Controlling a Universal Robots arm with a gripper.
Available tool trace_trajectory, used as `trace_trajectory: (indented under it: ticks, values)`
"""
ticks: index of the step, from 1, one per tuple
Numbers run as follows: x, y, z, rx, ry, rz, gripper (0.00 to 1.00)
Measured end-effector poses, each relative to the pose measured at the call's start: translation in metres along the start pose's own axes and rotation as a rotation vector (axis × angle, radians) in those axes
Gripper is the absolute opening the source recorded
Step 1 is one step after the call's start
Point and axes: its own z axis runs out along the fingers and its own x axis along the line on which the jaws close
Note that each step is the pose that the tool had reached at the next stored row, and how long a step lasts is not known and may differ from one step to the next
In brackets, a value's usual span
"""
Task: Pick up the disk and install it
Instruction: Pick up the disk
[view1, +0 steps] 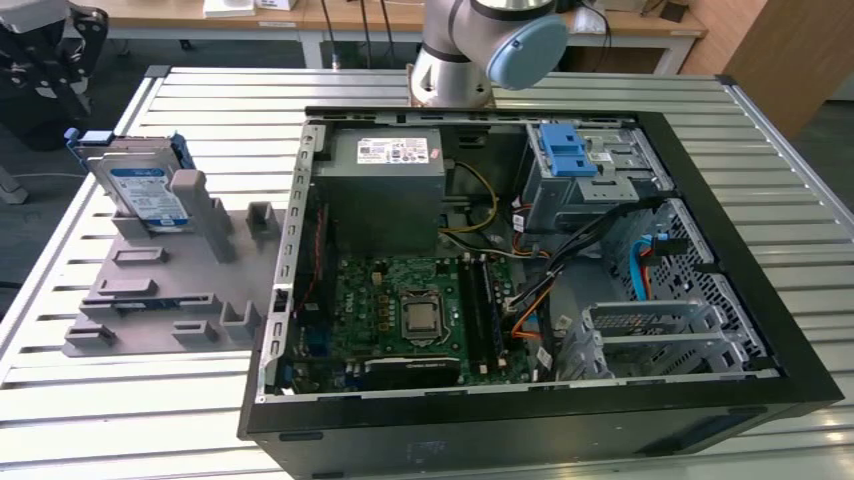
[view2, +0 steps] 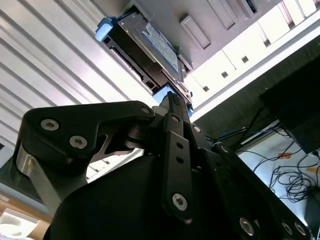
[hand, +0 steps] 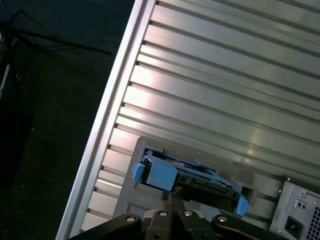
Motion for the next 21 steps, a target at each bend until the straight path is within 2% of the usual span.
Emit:
trace_trajectory:
  ticks: [10, 18, 21]
  values:
    - [0.0001, 0.0000, 0.0000, -0.0012, 0.0049, -0.114, 0.11]
    - [0.0001, 0.0000, 0.0000, -0.0013, 0.0052, -0.120, 0.11]
    - [0.0002, 0.0000, 0.0000, -0.0016, 0.0062, -0.143, 0.11]
